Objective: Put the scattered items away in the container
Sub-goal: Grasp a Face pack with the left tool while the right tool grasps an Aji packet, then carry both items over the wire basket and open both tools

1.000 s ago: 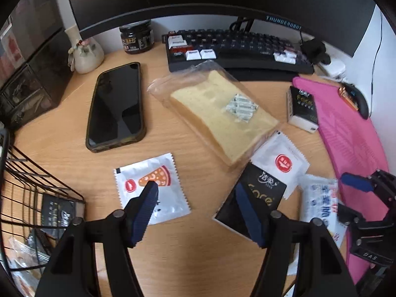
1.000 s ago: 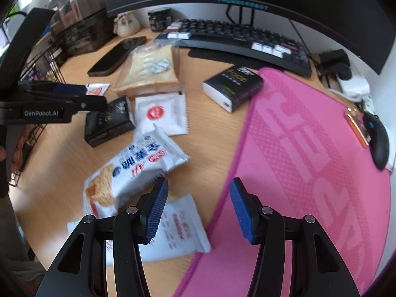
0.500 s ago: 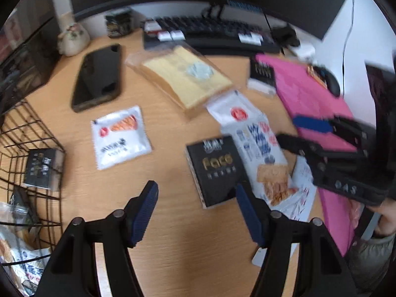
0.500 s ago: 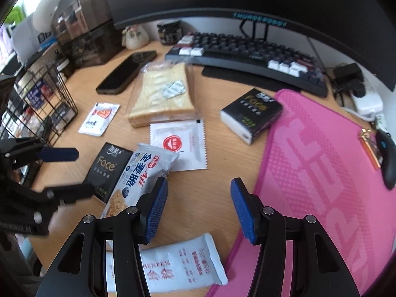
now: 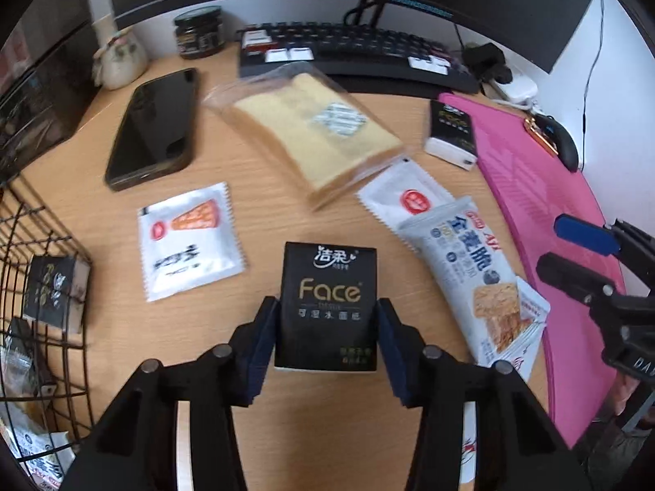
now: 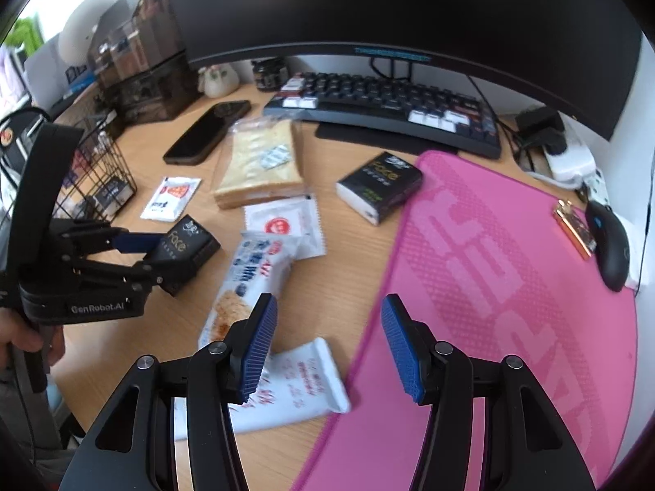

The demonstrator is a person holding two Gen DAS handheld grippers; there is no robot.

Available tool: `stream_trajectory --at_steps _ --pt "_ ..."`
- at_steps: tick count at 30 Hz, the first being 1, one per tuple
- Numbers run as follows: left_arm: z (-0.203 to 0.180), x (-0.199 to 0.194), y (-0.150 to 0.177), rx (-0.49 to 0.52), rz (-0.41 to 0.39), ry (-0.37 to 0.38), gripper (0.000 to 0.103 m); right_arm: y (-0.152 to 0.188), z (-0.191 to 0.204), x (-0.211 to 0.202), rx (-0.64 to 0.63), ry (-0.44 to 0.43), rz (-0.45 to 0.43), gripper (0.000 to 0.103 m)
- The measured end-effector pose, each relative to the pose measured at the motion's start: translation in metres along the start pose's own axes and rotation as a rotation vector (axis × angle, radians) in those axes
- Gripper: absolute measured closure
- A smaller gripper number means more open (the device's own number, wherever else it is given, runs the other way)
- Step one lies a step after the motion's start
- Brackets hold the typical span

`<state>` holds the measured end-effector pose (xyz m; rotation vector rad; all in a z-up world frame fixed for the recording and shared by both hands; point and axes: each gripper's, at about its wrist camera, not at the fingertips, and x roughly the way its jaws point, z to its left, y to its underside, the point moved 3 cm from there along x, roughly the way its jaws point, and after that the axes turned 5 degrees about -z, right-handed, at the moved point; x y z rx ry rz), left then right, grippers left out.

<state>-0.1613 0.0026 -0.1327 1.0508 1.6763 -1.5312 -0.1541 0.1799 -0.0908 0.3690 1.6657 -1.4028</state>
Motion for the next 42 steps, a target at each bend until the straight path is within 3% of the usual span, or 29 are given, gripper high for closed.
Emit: stream_trajectory --at_steps 5,7,11,12,13,14,22,26,28,31,35,38,42 --pt "0.012 -0.005 0.004 -0.013 -0.009 -0.004 0.051 -0.010 0.038 0.012 -0.033 -0.021 -0.008 0.048" --pt "0.018 -0.007 0.006 -0.020 -0.010 -0.005 0.051 -0.010 0.053 0.019 -0.050 -0.038 0.010 0.044" --pt "0.024 -0.011 0.010 -0.028 -0.012 0.003 0.051 -0.002 0.061 0.042 -0.075 0.007 0.064 0.044" --pt "0.024 -0.011 0.011 -0.029 -0.014 0.006 0.051 0.001 0.059 0.046 -0.067 -0.006 0.078 0.046" --pt "0.024 -0.012 0.011 -0.030 -0.016 0.010 0.051 0.002 0.057 0.047 -0.068 -0.011 0.086 0.062" --pt "0.023 -0.012 0.010 -0.030 -0.017 0.016 0.051 0.003 0.054 0.047 -0.071 -0.010 0.091 0.064" --pt "0.000 -0.064 -0.006 0.004 -0.127 0.062 0.051 -0.011 0.041 -0.004 -0.051 -0.023 0.009 0.064" --pt "0.000 -0.119 -0.015 0.012 -0.219 0.077 0.051 -0.036 0.056 -0.043 -0.058 -0.100 -0.067 0.064" --pt "0.017 -0.150 -0.014 -0.016 -0.277 0.063 0.051 -0.053 0.078 -0.059 -0.090 -0.154 -0.107 0.064" --pt "0.065 -0.184 -0.006 -0.086 -0.323 -0.019 0.051 -0.079 0.129 -0.069 -0.158 -0.263 -0.144 0.064" --pt "0.144 -0.202 0.019 -0.229 -0.319 -0.153 0.051 -0.100 0.211 -0.049 -0.219 -0.431 -0.083 0.064" --pt "0.191 -0.204 0.043 -0.316 -0.297 -0.195 0.051 -0.104 0.263 -0.030 -0.263 -0.489 -0.049 0.064" --pt "0.214 -0.203 0.057 -0.355 -0.288 -0.210 0.051 -0.102 0.302 -0.019 -0.301 -0.519 -0.029 0.063"
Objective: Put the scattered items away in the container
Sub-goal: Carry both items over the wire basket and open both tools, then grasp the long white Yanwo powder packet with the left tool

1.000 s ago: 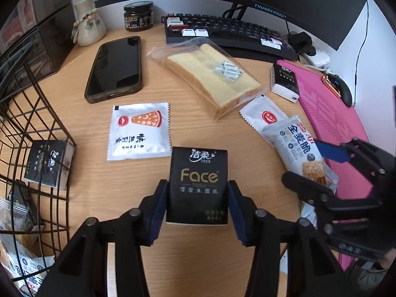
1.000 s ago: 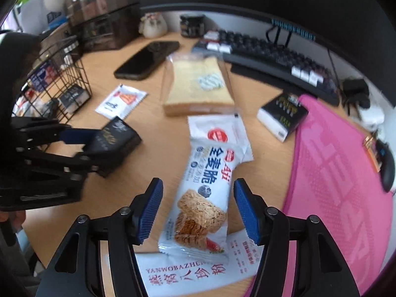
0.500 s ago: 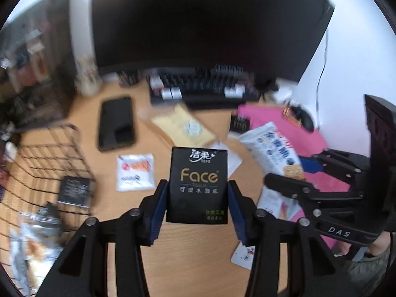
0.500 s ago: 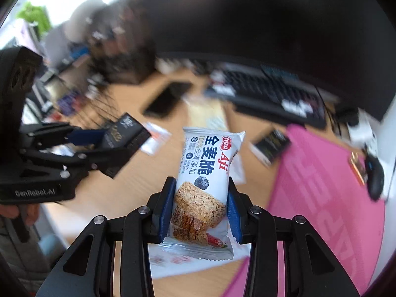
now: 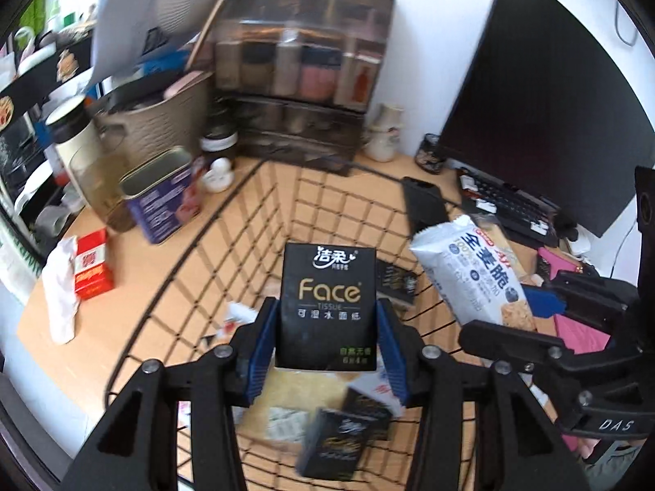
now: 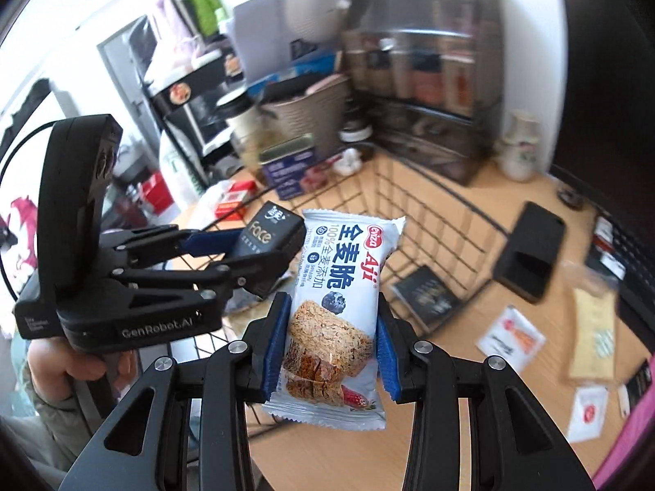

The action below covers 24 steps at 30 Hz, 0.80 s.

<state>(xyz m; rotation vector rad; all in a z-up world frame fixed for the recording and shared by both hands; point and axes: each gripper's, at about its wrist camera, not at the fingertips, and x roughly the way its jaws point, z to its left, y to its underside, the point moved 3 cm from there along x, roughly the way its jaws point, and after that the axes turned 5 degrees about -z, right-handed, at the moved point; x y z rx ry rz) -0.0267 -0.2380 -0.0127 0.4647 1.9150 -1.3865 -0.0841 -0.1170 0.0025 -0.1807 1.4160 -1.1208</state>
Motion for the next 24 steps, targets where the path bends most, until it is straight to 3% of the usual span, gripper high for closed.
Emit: stream_trajectory --at_steps 3,4,6,9,12,14,17,24 --pt "0.006 0.005 0.002 0.007 0.027 -0.020 0.046 0.002 0.011 0.019 -0.056 0.035 0.063 0.055" --pt "0.006 0.007 0.001 0.008 0.034 -0.029 0.034 0.003 0.012 0.021 -0.054 0.040 0.065 0.049" --pt "0.006 0.003 0.000 0.003 0.025 -0.021 0.025 0.005 0.008 0.016 -0.037 0.042 0.052 0.046" --pt "-0.008 -0.007 -0.003 -0.012 0.008 0.027 0.025 0.009 -0.008 -0.011 -0.014 0.085 0.009 0.046" --pt "-0.045 -0.017 -0.004 0.054 -0.012 0.062 0.025 0.021 -0.039 -0.059 0.023 0.145 -0.040 0.046" --pt "-0.082 -0.023 -0.001 0.123 -0.022 0.126 0.025 0.032 -0.061 -0.091 0.058 0.187 -0.064 0.045" --pt "-0.134 -0.022 0.011 0.211 -0.008 0.184 0.024 0.057 -0.104 -0.140 0.139 0.288 -0.104 0.033" --pt "-0.240 0.027 0.071 0.372 0.176 0.313 0.024 0.139 -0.182 -0.193 0.289 0.446 -0.060 0.032"
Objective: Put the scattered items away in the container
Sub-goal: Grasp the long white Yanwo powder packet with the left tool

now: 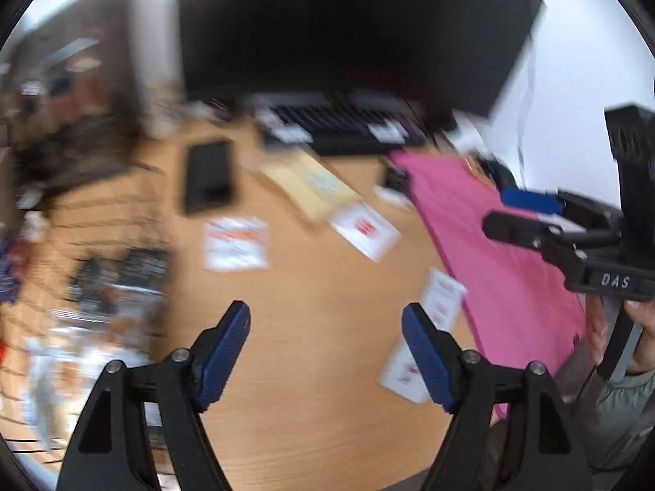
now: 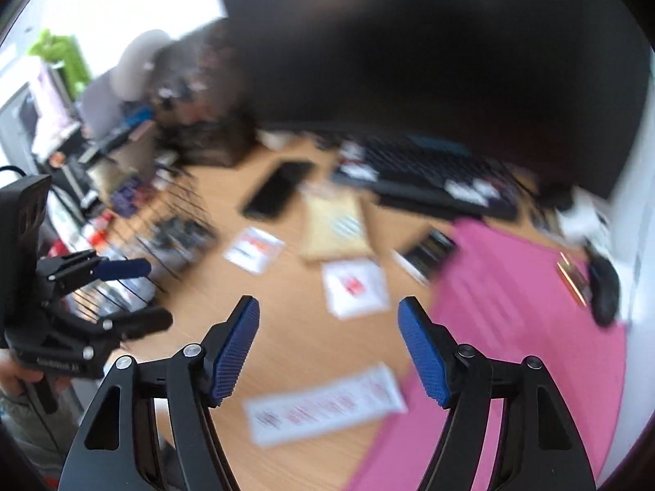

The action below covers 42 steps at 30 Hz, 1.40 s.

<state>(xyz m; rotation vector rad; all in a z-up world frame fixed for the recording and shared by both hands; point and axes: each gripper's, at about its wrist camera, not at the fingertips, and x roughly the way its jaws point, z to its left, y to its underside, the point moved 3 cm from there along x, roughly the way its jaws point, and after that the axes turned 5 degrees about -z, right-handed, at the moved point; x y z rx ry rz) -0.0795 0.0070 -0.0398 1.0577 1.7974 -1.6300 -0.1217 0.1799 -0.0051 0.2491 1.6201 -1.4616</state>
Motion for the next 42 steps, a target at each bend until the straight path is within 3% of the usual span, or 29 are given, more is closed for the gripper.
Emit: stream_trajectory --at_steps 6,14,22,31,36,42 --pt "-0.050 0.064 0.031 0.099 0.161 0.030 0.024 0.076 -0.034 0.010 -0.042 0.189 0.118 0.032" --pt "-0.025 0.093 0.037 0.038 0.214 -0.022 0.024 0.110 -0.031 0.037 -0.082 0.189 0.175 0.032" --pt "-0.032 0.095 0.043 0.071 0.203 0.036 0.023 0.109 -0.013 0.068 -0.111 0.182 0.175 0.032" --pt "-0.023 0.090 0.042 0.021 0.217 0.097 0.023 0.085 -0.005 0.089 0.006 -0.003 0.127 0.031" --pt "-0.030 0.089 0.035 0.014 0.204 0.083 0.023 0.080 -0.021 0.064 0.023 0.053 0.088 0.031" --pt "-0.066 0.103 0.033 0.166 0.195 0.022 0.023 0.080 -0.054 0.030 0.089 0.093 0.048 0.031"
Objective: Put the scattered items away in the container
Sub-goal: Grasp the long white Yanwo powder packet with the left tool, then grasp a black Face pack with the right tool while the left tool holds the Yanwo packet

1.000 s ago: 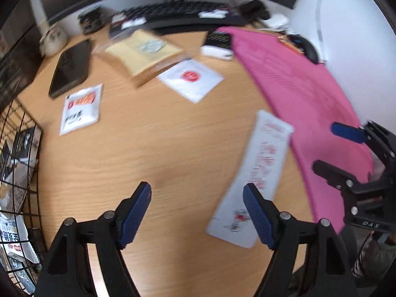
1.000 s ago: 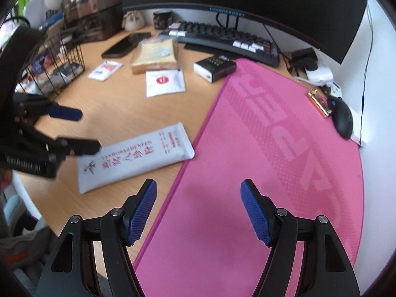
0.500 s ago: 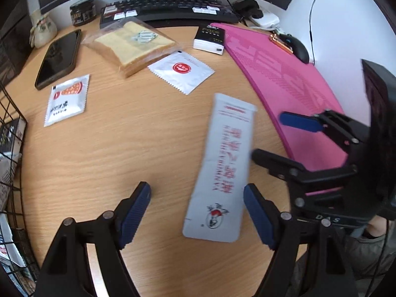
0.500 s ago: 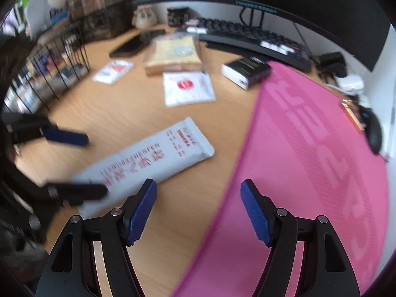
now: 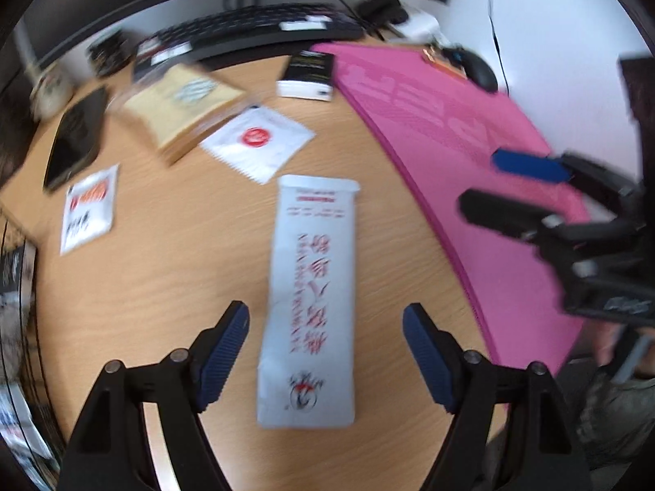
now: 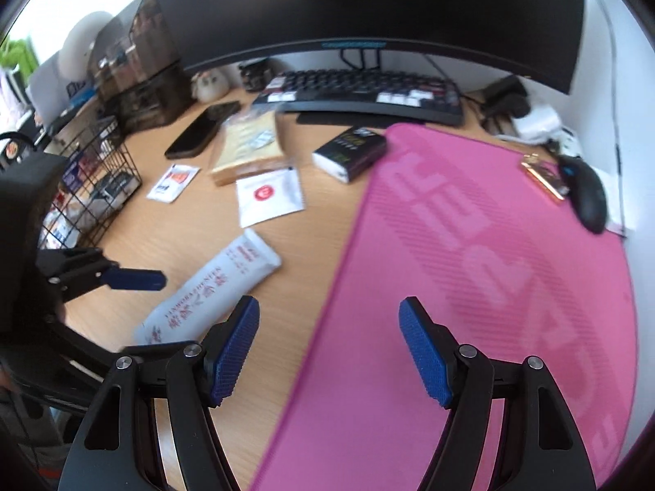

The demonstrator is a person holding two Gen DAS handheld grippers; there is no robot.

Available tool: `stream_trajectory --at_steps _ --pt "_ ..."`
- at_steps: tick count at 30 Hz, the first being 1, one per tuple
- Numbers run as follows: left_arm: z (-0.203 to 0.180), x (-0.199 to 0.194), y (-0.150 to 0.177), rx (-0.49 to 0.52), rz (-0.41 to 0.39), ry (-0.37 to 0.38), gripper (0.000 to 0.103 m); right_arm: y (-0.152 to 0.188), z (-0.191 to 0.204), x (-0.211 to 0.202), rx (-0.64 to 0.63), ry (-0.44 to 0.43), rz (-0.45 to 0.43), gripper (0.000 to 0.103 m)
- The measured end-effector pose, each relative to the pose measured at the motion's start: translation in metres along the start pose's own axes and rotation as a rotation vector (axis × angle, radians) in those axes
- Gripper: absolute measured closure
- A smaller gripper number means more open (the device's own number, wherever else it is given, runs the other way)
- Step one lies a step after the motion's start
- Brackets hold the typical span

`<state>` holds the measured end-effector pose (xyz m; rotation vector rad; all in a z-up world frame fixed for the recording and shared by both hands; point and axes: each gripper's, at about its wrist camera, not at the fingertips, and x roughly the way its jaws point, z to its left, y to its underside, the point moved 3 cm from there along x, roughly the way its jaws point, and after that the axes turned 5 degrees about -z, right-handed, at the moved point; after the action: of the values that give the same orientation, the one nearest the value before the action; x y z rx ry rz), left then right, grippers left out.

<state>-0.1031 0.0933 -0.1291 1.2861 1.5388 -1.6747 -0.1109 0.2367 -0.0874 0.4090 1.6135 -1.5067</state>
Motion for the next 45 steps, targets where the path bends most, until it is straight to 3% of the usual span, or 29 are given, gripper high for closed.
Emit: stream_trajectory --at_steps 2,8,9,10,16,22,27,33,37,45 --pt "-0.001 0.007 0.000 0.018 0.005 -0.043 0.023 0.002 -0.008 -0.007 0.017 0.002 -0.011 0.031" --pt "0.005 0.011 -0.002 0.006 -0.024 -0.077 0.025 0.003 -0.018 -0.008 0.027 -0.003 -0.010 0.031" --pt "0.006 0.010 -0.002 0.009 -0.038 -0.083 0.036 0.003 -0.018 -0.006 0.027 -0.008 -0.005 0.031" --pt "0.005 0.009 -0.003 0.016 -0.056 -0.086 0.054 0.003 -0.018 -0.004 0.027 -0.012 -0.001 0.031" --pt "0.024 0.007 -0.008 -0.025 -0.073 -0.066 0.056 -0.017 -0.019 0.028 0.023 -0.020 0.031 0.031" --pt "0.051 0.008 -0.025 -0.095 -0.088 -0.057 0.057 -0.071 -0.018 0.076 0.033 -0.002 0.071 0.031" --pt "0.069 0.006 -0.040 -0.125 -0.100 -0.047 0.057 -0.116 -0.015 0.112 0.034 0.050 0.098 0.031" --pt "0.078 0.009 -0.047 -0.134 -0.094 -0.020 0.057 -0.148 -0.017 0.151 0.052 0.113 0.082 0.031" --pt "0.084 0.009 -0.045 -0.140 -0.090 -0.019 0.057 -0.138 -0.008 0.167 -0.006 0.098 0.121 0.035" --pt "0.082 0.005 -0.034 -0.144 -0.087 -0.029 0.057 -0.075 0.010 0.113 -0.120 0.039 0.142 0.042"
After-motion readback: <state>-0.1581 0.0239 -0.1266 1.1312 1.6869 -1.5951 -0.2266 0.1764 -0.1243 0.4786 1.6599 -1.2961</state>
